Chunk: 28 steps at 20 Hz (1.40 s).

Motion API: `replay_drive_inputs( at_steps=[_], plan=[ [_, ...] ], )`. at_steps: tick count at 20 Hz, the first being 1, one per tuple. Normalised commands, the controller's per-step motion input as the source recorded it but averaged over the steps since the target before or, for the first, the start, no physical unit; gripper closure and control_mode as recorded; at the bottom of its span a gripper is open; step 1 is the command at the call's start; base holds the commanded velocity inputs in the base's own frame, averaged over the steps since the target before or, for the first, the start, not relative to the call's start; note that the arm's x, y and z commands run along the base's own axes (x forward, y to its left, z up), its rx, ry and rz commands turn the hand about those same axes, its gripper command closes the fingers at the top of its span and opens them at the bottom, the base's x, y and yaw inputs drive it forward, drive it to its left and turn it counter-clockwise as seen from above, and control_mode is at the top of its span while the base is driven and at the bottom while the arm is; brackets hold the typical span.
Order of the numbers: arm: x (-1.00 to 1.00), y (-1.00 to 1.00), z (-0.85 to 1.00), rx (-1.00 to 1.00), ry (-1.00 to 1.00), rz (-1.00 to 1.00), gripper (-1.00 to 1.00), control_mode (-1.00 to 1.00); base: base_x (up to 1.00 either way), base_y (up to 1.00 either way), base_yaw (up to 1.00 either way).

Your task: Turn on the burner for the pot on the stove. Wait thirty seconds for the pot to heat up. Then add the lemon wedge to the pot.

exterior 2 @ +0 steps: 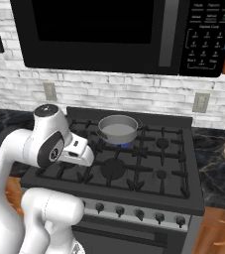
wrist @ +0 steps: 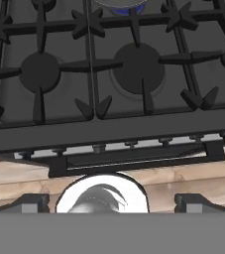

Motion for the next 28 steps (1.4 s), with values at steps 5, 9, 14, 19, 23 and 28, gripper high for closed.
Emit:
replay_drive_inputs(
  at_steps=[5,9,14,19,23,28],
  plan=[
    [0.39,0.00,-0.01,0.00,0.00,0.00,-1.00,-1.00,0.00,0.00,0.00],
    [0.20,0.00,0.00,0.00,0.01,0.00,-1.00,-1.00,0.00,0.00,0.00],
    [0.00,0.00,0.00,0.00,0.00,0.00,-1.00,-1.00,0.00,0.00,0.00],
    [-0.23,0.00,0.00,0.00,0.00,0.00,-1.00,-1.00,0.00,0.00,0.00],
    [-0.30,0.00,0.00,0.00,0.00,0.00,-1.00,-1.00,0.00,0.00,0.00],
    [-0.03,0.00,0.00,0.00,0.00,0.00,-1.00,-1.00,0.00,0.00,0.00]
  ],
)
